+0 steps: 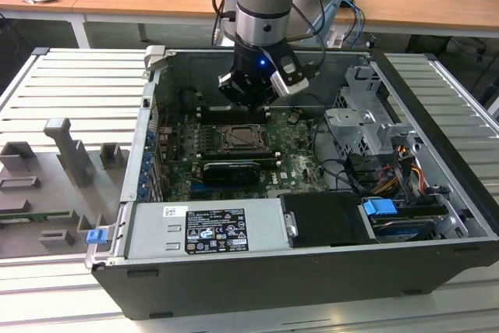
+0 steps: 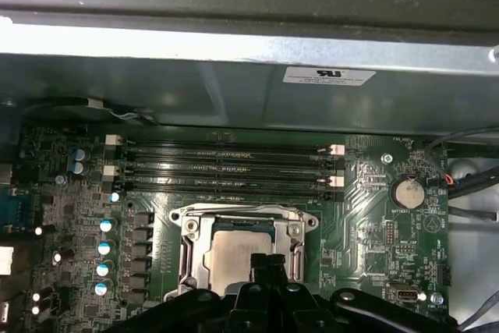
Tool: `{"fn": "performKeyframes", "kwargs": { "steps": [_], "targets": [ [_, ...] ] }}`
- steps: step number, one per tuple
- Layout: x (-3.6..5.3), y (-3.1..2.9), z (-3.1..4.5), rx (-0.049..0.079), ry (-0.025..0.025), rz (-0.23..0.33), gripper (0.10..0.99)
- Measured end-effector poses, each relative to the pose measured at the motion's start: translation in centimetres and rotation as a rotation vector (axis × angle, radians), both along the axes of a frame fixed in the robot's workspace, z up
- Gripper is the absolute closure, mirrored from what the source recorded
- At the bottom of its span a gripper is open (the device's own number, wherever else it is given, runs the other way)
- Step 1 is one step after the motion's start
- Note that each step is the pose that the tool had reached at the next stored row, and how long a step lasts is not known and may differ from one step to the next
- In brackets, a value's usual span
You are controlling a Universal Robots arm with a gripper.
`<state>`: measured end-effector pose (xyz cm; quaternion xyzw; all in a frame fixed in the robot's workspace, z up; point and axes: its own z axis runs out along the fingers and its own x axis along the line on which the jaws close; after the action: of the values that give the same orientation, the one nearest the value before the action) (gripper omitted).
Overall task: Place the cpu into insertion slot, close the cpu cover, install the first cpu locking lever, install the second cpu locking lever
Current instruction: 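Install the second cpu locking lever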
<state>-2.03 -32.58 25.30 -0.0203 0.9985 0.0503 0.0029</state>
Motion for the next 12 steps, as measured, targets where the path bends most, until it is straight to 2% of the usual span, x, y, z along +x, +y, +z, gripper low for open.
{"fn": "performKeyframes", "kwargs": {
  "steps": [3, 6, 12],
  "targets": [
    [-0.03, 0.00, 0.74, 0.001, 0.0000, 0.000, 0.980],
    [-0.05, -0.16, 0.91, 0.003, 0.0000, 0.000, 0.980],
    [-0.07, -1.64, 0.83, 0.005, 0.0001, 0.000, 0.980]
  ]
}}
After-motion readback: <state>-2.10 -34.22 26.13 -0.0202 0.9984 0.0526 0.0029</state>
